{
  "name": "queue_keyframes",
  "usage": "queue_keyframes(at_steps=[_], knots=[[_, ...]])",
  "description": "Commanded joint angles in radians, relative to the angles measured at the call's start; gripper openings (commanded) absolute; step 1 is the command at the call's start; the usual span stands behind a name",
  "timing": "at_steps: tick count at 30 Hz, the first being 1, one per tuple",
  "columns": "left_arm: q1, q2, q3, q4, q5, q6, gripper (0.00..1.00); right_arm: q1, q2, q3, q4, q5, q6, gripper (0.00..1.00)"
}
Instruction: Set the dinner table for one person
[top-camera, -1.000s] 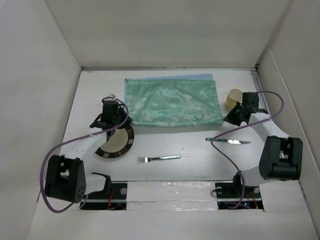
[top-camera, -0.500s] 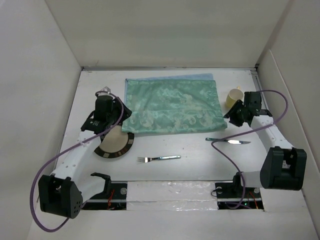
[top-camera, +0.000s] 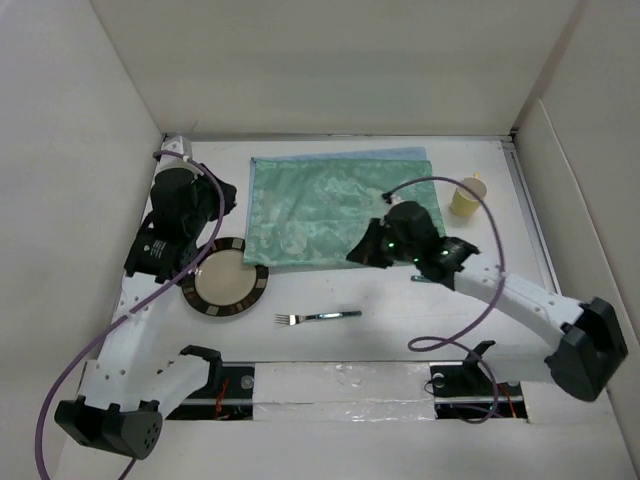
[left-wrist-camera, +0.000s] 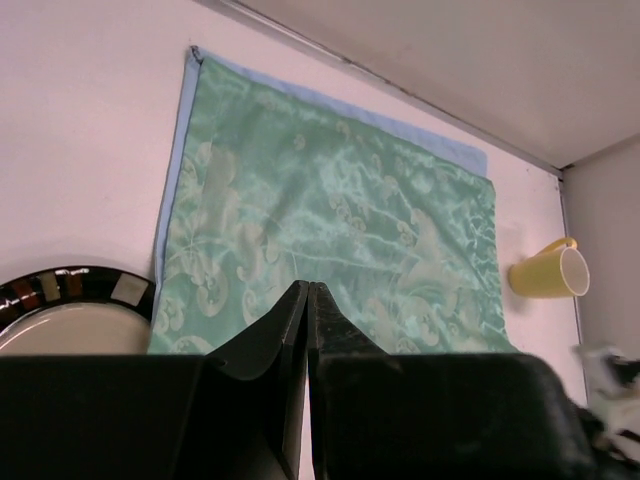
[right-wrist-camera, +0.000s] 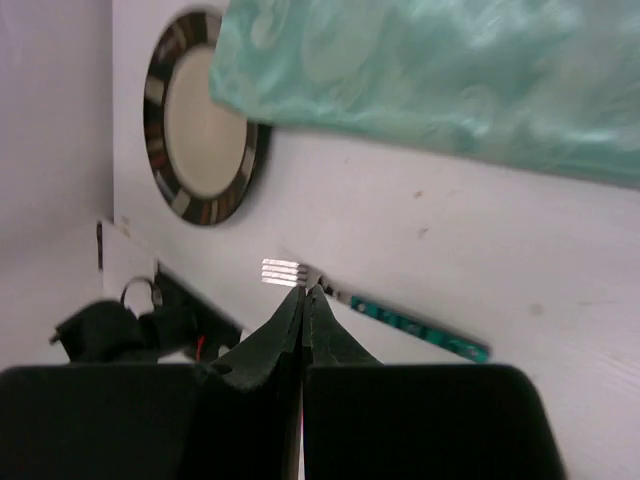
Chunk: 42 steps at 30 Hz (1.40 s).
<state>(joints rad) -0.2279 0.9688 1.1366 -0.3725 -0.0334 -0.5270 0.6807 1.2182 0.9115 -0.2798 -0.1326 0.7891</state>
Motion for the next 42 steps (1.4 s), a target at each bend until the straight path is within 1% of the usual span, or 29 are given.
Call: queue_keyframes(at_steps=[1, 2, 3, 4, 5, 6, 7, 8, 9, 11, 13, 14, 15, 18, 20, 21, 22, 25, 28, 29, 30, 32, 33, 35, 36, 38, 42], knots=[[0.001, -0.051, 0.067, -0.035, 0.006, 0.021, 0.00, 0.145, 0.137, 0.074, 0.198, 0.030, 0.125, 0.00], [0.001, -0.056, 0.072, -0.045, 0.006, 0.021, 0.00, 0.175, 0.185, 0.104, 0.220, 0.034, 0.143, 0.00], [0.001, -0.062, 0.080, -0.051, 0.007, 0.019, 0.00, 0.204, 0.270, 0.134, 0.232, 0.048, 0.151, 0.10], [0.001, -0.065, 0.084, -0.055, 0.009, 0.019, 0.00, 0.250, 0.311, 0.165, 0.237, 0.063, 0.159, 0.22], [0.001, -0.068, 0.089, -0.059, 0.013, 0.016, 0.02, 0.269, 0.352, 0.228, 0.234, 0.079, 0.177, 0.33], [0.001, -0.070, 0.092, -0.060, 0.021, 0.015, 0.04, 0.284, 0.430, 0.259, 0.237, 0.083, 0.188, 0.50], [0.001, -0.071, 0.092, -0.060, 0.027, 0.012, 0.06, 0.296, 0.467, 0.283, 0.228, 0.094, 0.202, 0.55], [0.001, -0.076, 0.092, -0.054, 0.027, 0.006, 0.10, 0.316, 0.504, 0.311, 0.217, 0.102, 0.225, 0.58], [0.001, -0.077, 0.088, -0.051, 0.067, 0.004, 0.12, 0.316, 0.536, 0.358, 0.212, 0.108, 0.234, 0.60], [0.001, -0.079, 0.080, -0.043, 0.087, 0.001, 0.17, 0.344, 0.621, 0.394, 0.202, 0.125, 0.272, 0.61], [-0.008, -0.081, 0.068, -0.036, 0.104, 0.001, 0.17, 0.353, 0.687, 0.441, 0.177, 0.126, 0.297, 0.61], [-0.017, -0.087, 0.058, -0.019, 0.110, -0.001, 0.18, 0.364, 0.728, 0.467, 0.168, 0.157, 0.338, 0.61], [-0.018, -0.087, 0.058, -0.019, 0.112, -0.001, 0.18, 0.364, 0.728, 0.468, 0.168, 0.157, 0.338, 0.61], [-0.036, -0.087, 0.060, -0.013, 0.106, 0.008, 0.18, 0.375, 0.800, 0.495, 0.203, 0.140, 0.378, 0.61], [-0.057, -0.085, 0.064, -0.016, 0.083, 0.016, 0.19, 0.398, 0.860, 0.529, 0.192, 0.140, 0.389, 0.60], [-0.068, -0.087, 0.066, -0.020, 0.081, 0.025, 0.19, 0.407, 0.901, 0.574, 0.167, 0.142, 0.397, 0.60], [-0.068, -0.087, 0.065, -0.020, 0.078, 0.027, 0.19, 0.421, 0.902, 0.596, 0.159, 0.140, 0.400, 0.59], [-0.093, -0.097, 0.051, -0.026, 0.058, 0.032, 0.19, 0.442, 0.964, 0.641, 0.157, 0.140, 0.418, 0.56], [-0.114, -0.101, 0.046, -0.034, 0.044, 0.035, 0.19, 0.462, 1.012, 0.665, 0.192, 0.142, 0.450, 0.52], [-0.114, -0.101, 0.052, -0.036, 0.043, 0.041, 0.20, 0.462, 1.018, 0.668, 0.206, 0.140, 0.466, 0.49], [-0.114, -0.101, 0.057, -0.040, 0.043, 0.044, 0.20, 0.462, 1.033, 0.665, 0.220, 0.140, 0.478, 0.40], [-0.123, -0.107, 0.071, -0.049, 0.000, 0.051, 0.20, 0.471, 1.040, 0.664, 0.232, 0.140, 0.512, 0.28], [-0.123, -0.110, 0.078, -0.049, -0.016, 0.056, 0.20, 0.483, 1.041, 0.659, 0.244, 0.140, 0.516, 0.15], [-0.123, -0.113, 0.103, -0.055, -0.028, 0.062, 0.20, 0.496, 1.034, 0.653, 0.260, 0.140, 0.521, 0.06], [-0.132, -0.111, 0.112, -0.059, -0.046, 0.071, 0.20, 0.511, 1.031, 0.655, 0.269, 0.140, 0.519, 0.00], [-0.133, -0.113, 0.136, -0.057, -0.062, 0.079, 0.20, 0.526, 1.005, 0.665, 0.258, 0.111, 0.489, 0.00], [-0.133, -0.102, 0.179, -0.051, -0.097, 0.096, 0.20, 0.551, 0.939, 0.693, 0.231, 0.113, 0.431, 0.00]])
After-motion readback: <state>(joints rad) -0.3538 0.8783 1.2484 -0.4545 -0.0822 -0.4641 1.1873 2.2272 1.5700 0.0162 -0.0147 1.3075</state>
